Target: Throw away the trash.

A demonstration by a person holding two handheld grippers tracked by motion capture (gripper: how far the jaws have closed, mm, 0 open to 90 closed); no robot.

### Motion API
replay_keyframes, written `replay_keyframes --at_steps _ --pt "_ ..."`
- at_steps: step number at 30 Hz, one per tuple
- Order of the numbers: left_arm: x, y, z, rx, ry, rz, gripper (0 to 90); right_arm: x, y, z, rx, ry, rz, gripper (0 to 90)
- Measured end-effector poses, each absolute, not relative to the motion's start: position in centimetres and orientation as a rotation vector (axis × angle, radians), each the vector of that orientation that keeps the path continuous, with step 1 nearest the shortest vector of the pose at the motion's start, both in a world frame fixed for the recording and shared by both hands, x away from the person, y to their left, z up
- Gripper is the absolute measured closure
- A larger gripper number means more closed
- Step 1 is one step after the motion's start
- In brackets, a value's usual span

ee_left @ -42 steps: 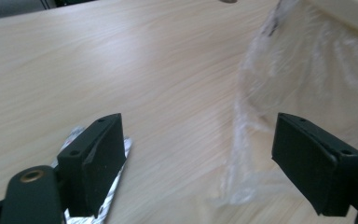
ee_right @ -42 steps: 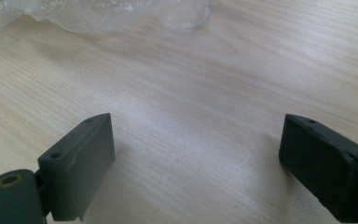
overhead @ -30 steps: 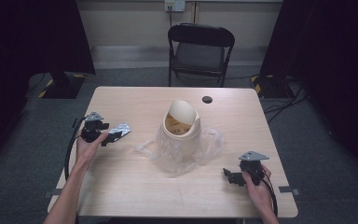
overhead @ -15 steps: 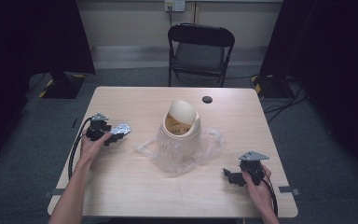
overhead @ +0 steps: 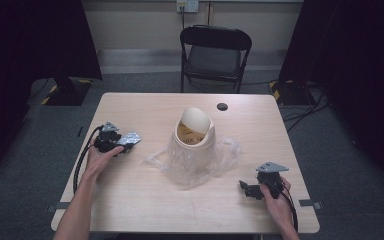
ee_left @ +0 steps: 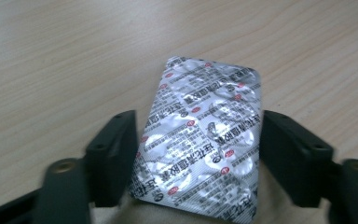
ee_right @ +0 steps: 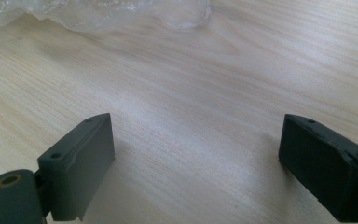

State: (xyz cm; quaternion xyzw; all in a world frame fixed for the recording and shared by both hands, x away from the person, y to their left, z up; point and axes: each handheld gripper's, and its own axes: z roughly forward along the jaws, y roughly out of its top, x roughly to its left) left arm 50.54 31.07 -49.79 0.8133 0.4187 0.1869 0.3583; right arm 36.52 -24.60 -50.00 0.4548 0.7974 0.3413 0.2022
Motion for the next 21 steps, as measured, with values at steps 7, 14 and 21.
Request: replay_keyframes --at_steps 7,14,21 --pt "50.5 31.1 -49.8 2.098 1.083 0.48 34.2 36.5 -24.6 -50.0 1.272 2.228 0.952 9.6" --pt "50.1 31.3 -49.6 2.076 1.105 0.425 34.2 36.5 -24.6 -50.0 1.272 2.228 0.952 9.6" --pt "49.2 30.8 -48.2 2.083 1.062 0.437 34.2 36.5 -24.6 -50.0 1.269 2.226 0.952 9.7"
